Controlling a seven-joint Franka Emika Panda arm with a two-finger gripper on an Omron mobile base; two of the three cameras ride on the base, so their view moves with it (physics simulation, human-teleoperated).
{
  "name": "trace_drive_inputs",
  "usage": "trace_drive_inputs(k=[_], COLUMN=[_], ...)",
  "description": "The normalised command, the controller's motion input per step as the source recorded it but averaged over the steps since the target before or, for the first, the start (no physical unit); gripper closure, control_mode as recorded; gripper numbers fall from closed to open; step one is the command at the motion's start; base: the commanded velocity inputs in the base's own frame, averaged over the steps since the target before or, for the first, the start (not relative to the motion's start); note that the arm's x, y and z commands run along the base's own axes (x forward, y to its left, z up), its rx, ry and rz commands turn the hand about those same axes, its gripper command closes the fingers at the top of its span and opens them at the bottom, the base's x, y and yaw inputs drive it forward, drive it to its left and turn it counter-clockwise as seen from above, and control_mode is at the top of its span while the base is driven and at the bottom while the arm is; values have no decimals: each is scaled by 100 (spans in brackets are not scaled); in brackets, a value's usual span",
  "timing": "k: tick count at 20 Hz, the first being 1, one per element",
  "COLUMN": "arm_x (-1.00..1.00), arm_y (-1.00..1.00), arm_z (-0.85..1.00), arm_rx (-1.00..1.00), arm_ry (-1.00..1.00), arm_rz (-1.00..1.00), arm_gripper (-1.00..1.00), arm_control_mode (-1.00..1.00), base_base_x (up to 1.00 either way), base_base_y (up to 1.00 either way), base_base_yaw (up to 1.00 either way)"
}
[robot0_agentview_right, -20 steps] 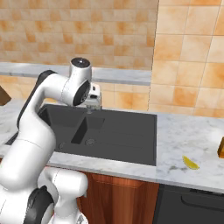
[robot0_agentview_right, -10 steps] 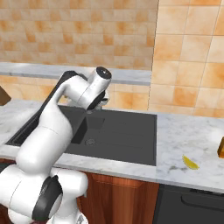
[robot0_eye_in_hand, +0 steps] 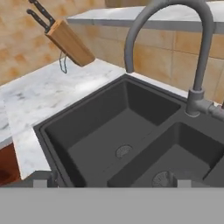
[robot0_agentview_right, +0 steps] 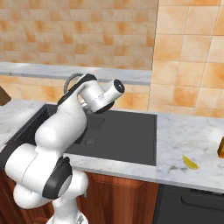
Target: Turn on the sink faucet. Then move the lemon wedge from the counter to the sink. Turn off the sink. Move the vegetable from the sink to the pot next to the stove. Finally move the pot to the rear left burner.
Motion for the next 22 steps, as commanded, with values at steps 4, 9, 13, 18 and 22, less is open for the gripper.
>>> trace_drive_inputs(k=[4, 9, 13, 18, 22], arm_x=[47, 56, 63, 59, 54], arm_y=[0, 0, -1, 0, -4], arm_z=[-39, -40, -36, -32, -17], arm_rx=[8, 4, 1, 5, 7], arm_ry=[-5, -11, -8, -8, -8], arm_rz=[9, 3, 0, 2, 10], arm_gripper=[-100, -100, -100, -100, -100], arm_control_mode=[-100, -100, -100, -100, -100], base_base_x=[0, 0, 0, 0, 0], base_base_y=[0, 0, 0, 0, 0], base_base_yaw=[0, 0, 0, 0, 0])
